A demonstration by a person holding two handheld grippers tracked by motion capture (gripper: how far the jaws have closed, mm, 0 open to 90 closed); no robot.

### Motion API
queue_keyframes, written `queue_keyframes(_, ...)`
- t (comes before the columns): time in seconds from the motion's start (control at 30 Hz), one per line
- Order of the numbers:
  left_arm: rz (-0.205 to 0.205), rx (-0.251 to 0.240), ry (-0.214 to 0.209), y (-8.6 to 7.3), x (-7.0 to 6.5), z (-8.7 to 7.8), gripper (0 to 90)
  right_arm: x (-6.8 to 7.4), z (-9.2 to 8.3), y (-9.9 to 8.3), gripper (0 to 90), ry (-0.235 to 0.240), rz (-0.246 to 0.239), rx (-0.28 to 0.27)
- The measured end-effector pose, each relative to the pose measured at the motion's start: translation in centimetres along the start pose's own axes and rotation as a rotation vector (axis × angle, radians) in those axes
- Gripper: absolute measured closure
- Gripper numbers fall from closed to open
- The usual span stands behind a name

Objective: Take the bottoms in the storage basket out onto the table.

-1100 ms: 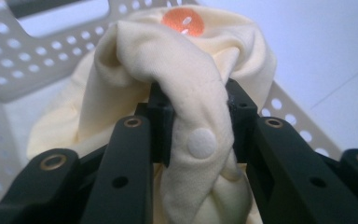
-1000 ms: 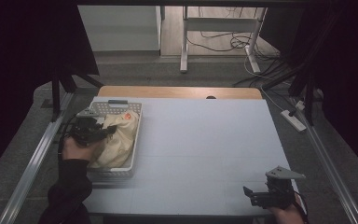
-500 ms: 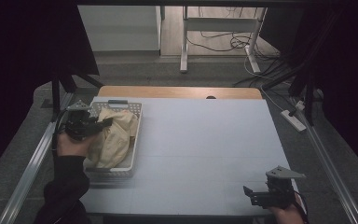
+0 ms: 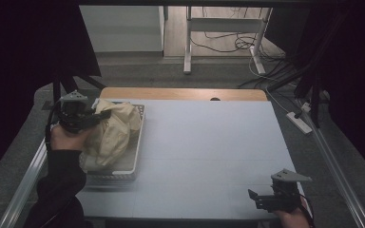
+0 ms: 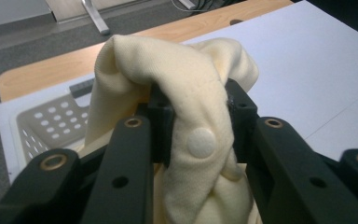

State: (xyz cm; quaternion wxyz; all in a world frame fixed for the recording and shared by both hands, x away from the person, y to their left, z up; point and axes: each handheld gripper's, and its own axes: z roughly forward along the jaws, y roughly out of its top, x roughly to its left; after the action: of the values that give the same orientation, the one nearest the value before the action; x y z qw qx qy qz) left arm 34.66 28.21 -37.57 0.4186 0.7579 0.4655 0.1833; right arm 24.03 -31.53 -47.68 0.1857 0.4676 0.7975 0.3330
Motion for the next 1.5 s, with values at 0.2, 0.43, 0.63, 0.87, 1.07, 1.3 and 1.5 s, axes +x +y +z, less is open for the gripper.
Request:
queue_keyframes(0.2, 0.009, -0.012, -0.005, 0.9, 0.0, -0.7, 69.1, 0.0, 0.0, 0.0, 0.0, 0.000, 0.000, 0.001)
queue_keyframes(0.43, 0.016, -0.020, -0.022, 2.0, -0.4, -1.3, 69.1, 0.0, 0.0, 0.0, 0.0, -0.001, 0.001, 0.001)
queue_keyframes(0.63, 0.034, -0.020, -0.020, 3.0, -0.9, -1.4, 69.1, 0.0, 0.0, 0.0, 0.0, -0.002, 0.001, 0.000)
queue_keyframes(0.87, 0.051, -0.026, -0.035, 3.9, -1.6, -1.2, 69.1, 0.0, 0.0, 0.0, 0.0, -0.001, 0.003, -0.002)
queue_keyframes(1.07, 0.063, -0.028, -0.047, 4.6, -2.2, -0.9, 69.1, 0.0, 0.0, 0.0, 0.0, -0.001, 0.003, -0.003)
queue_keyframes(1.3, 0.076, -0.032, -0.077, 5.5, -3.2, -0.3, 69.1, 0.0, 0.0, 0.0, 0.0, 0.000, 0.002, -0.004)
queue_keyframes(1.5, 0.097, -0.028, -0.099, 6.4, -4.2, 0.6, 69.2, 0.0, 0.0, 0.0, 0.0, -0.001, 0.003, -0.003)
